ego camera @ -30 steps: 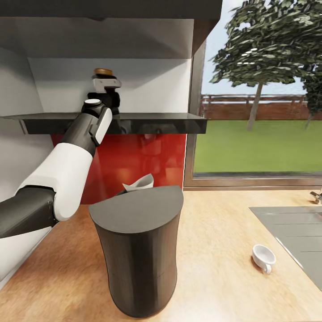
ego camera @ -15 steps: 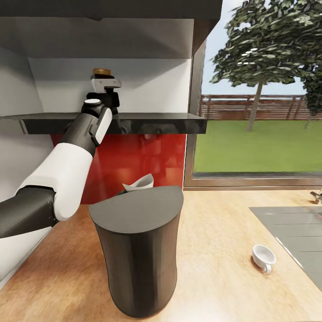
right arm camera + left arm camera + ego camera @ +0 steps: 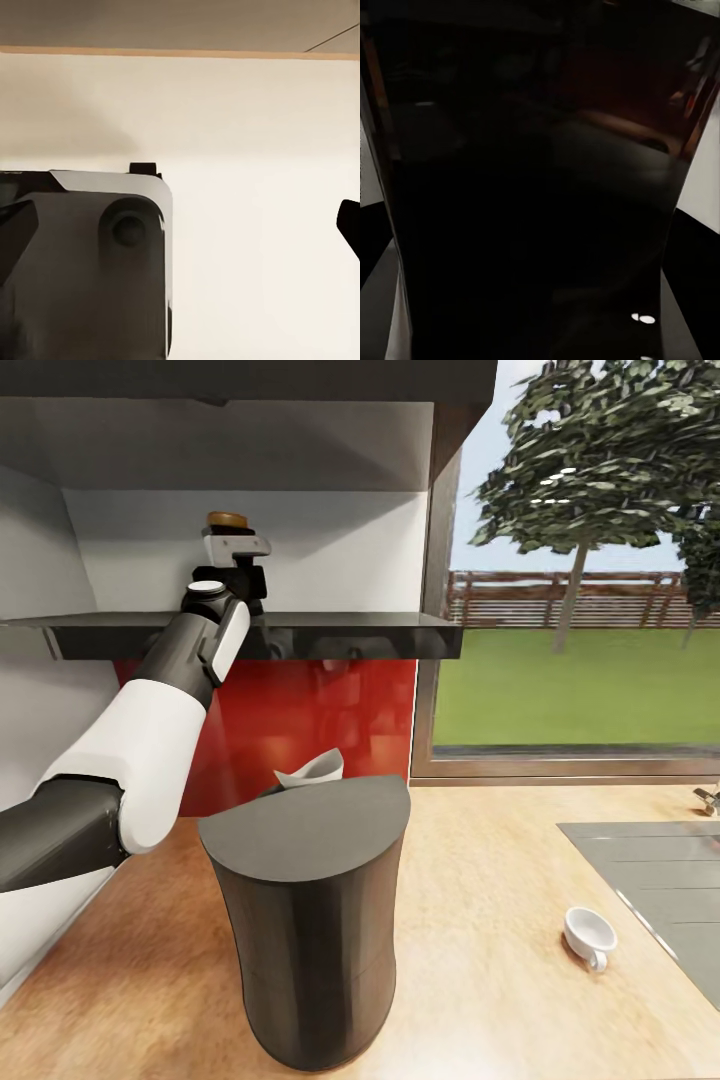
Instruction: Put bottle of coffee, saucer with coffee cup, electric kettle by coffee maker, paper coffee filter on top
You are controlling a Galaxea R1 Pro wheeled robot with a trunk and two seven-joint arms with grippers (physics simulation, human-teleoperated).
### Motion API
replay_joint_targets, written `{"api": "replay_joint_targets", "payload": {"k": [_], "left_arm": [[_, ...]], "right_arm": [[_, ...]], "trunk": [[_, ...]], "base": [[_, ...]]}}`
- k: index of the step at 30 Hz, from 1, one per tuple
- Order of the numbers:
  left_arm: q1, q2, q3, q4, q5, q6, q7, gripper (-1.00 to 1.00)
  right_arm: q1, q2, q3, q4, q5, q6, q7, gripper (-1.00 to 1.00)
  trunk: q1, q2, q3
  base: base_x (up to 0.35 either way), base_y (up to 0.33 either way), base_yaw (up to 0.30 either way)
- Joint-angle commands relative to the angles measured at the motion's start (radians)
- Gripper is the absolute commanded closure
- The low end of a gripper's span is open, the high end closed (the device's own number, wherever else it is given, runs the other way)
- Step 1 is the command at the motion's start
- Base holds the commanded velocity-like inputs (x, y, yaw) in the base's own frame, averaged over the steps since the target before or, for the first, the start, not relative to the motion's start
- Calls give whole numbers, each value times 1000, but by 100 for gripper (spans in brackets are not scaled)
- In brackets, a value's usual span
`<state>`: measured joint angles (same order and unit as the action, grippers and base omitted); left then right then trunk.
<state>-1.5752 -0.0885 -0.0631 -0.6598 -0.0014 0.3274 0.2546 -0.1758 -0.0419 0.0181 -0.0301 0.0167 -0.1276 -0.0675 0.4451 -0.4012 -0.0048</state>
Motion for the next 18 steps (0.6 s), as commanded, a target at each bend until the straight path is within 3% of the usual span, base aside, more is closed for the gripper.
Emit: {"api": "replay_joint_targets", "payload": {"k": [1, 7, 18], "left_arm": [[0, 23, -3, 3, -10, 0, 5, 100], [-2, 21, -3, 3, -10, 1, 5, 100], [-2, 20, -8, 3, -11, 1, 5, 100]], "right_arm": [[0, 0, 2, 1, 2, -3, -3, -100], [-1, 0, 2, 1, 2, -3, -3, -100], [-1, 0, 1, 0, 0, -3, -2, -100]], "trunk": [[5, 1, -1], [5, 1, -1], [5, 1, 0]], "base": [[0, 0, 0], [0, -51, 0], [-13, -250, -21]]}}
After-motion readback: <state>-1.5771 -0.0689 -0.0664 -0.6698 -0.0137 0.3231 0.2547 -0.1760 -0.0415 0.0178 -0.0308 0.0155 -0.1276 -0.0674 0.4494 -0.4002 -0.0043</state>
